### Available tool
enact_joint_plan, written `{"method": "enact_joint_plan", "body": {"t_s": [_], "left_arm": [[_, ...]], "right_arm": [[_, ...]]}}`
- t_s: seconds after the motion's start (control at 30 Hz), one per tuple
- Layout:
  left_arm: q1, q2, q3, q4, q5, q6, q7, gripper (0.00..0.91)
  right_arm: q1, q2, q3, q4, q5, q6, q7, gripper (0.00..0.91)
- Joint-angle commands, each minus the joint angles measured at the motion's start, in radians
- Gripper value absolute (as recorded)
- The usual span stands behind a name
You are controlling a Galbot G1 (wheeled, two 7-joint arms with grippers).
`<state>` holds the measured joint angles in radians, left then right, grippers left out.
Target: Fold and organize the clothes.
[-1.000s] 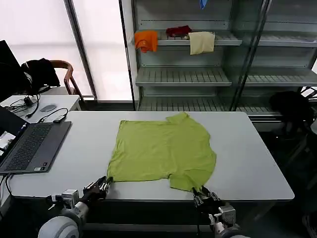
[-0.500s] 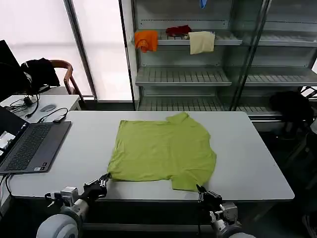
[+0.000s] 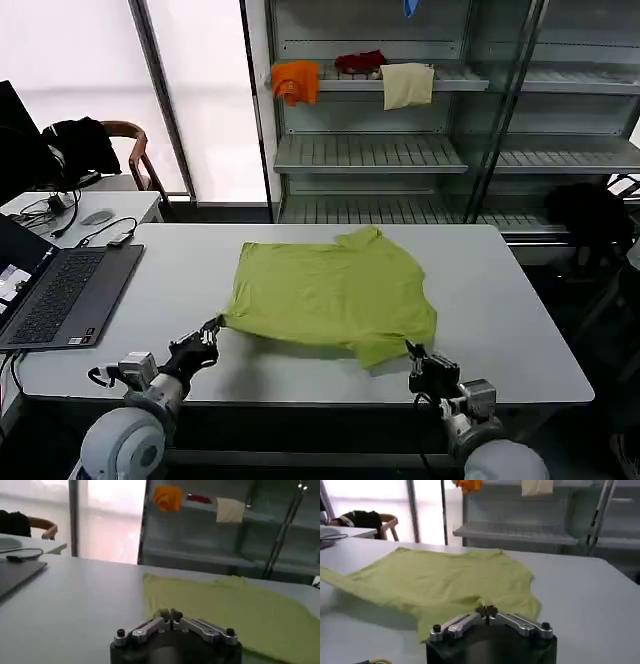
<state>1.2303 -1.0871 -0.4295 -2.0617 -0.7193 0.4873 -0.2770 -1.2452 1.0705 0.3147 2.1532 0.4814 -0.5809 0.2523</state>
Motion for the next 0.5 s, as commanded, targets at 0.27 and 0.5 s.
{"method": "enact_joint_plan", "body": {"t_s": [0.27, 0.5], "left_arm": [[-0.241, -0.056, 0.108, 0.198, 0.008, -0.038, -0.071, 0.000], [-0.276, -0.068, 0.127, 0.267, 0.037, -0.043, -0.074, 0.010]], "right_arm": [[0.328, 0.009, -0.070, -0.261, -0.006, 0.002, -0.058, 0.000], [0.448, 0.038, -0.143, -0.377, -0.032, 0.003, -0.070, 0.000]]}}
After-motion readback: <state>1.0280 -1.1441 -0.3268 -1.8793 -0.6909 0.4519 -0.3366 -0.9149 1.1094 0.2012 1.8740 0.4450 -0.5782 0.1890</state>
